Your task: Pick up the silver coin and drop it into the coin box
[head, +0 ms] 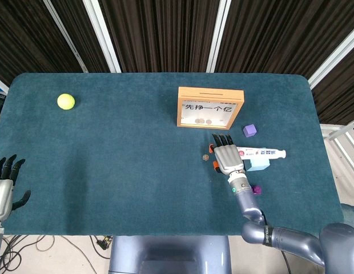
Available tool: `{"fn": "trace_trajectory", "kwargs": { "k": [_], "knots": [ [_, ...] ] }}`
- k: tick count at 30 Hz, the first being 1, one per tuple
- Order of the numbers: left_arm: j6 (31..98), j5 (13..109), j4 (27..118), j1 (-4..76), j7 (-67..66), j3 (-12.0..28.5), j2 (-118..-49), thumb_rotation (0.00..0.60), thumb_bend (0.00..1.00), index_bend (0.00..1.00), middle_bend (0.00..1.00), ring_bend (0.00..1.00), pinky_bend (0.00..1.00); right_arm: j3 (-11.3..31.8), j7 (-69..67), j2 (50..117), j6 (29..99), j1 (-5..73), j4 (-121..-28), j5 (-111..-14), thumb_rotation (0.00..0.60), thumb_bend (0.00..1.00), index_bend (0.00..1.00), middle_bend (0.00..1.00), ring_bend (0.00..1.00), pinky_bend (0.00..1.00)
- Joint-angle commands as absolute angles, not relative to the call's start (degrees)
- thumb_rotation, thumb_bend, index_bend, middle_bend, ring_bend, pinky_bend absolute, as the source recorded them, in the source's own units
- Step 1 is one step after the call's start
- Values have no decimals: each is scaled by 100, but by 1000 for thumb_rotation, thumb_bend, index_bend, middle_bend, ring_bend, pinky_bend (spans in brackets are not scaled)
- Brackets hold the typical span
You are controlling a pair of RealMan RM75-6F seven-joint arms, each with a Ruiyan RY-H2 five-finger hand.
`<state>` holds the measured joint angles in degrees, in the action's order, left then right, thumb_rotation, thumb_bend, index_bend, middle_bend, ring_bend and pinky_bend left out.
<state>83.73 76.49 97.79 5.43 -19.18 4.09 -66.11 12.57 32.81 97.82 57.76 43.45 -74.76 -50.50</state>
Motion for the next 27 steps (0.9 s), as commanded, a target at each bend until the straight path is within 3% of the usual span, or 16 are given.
{"fn": "trace_trajectory", "kwargs": {
  "k": [1, 27],
  "knots": [
    [8366, 7641, 9783, 545, -1916, 409, -6605, 600, 265, 140, 26, 0, 0, 1270, 3186, 9849, 5772, 4333, -7418, -5069, 600, 486, 392, 0, 0, 0],
    [8349, 7610, 9799, 558, -1926, 395, -6586, 600, 265, 140, 26, 0, 0, 1244, 3049, 10149, 5596, 4378, -7034, -5149, 600, 487, 392, 0, 0, 0]
  ]
}}
